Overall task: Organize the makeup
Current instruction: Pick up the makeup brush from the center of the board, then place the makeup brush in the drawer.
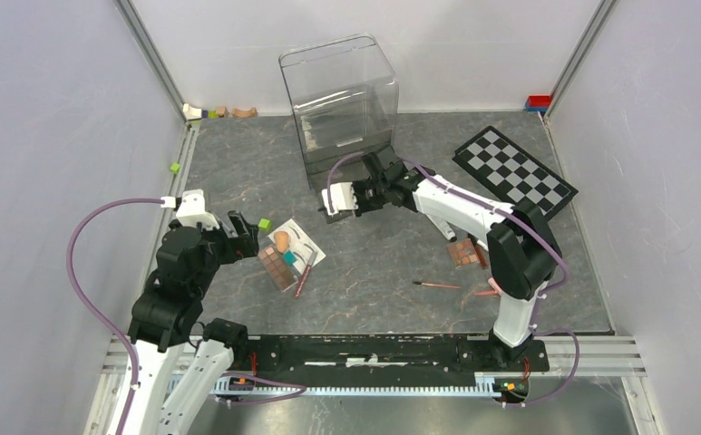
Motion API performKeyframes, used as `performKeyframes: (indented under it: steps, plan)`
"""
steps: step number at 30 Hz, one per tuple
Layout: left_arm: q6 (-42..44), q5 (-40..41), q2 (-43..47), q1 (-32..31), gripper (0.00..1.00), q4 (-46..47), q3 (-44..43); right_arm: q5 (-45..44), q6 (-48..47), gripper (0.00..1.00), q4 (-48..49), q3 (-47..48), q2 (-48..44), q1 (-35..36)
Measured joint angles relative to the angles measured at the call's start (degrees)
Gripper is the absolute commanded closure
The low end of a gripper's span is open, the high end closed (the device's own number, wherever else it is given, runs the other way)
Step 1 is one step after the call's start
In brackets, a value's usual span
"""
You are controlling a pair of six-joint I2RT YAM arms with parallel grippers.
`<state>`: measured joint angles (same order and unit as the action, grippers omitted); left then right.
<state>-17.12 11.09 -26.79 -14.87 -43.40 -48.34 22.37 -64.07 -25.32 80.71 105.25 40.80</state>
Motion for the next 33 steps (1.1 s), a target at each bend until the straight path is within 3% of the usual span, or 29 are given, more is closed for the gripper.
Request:
performKeyframes:
  steps: [8, 12, 17, 21, 27, 33]
  plan:
    - [0.02, 0.0, -0.11, 0.0, 0.0, 0.0, 0.0, -12.04, 1.42, 1.0, 4.61, 7.02, 7.3, -0.59]
    - [0.02, 0.0, -0.31, 0.0, 0.0, -0.02, 0.0, -16.11, 1.79, 0.89, 7.1, 10.62, 11.98, -0.68]
    - [0.02, 0.0, -0.57, 0.0, 0.0, 0.0, 0.0, -21.51, 2.36, 0.57, 10.93, 12.0, 15.08, -0.74]
    - [0.02, 0.0, -0.59, 0.0, 0.0, 0.0, 0.0, -23.87, 3.37, 0.49, 14.6, 11.87, 15.3, -0.81]
    - [0.02, 0.0, -0.76, 0.0, 0.0, 0.0, 0.0, -23.45, 7.21, 0.45, 19.52, 6.45, 11.52, -0.9]
    - [0.02, -0.02, -1.36, 0.0, 0.0, 0.02, 0.04, -22.01, 19.87, 0.41, 25.38, -7.82, -1.57, -0.9]
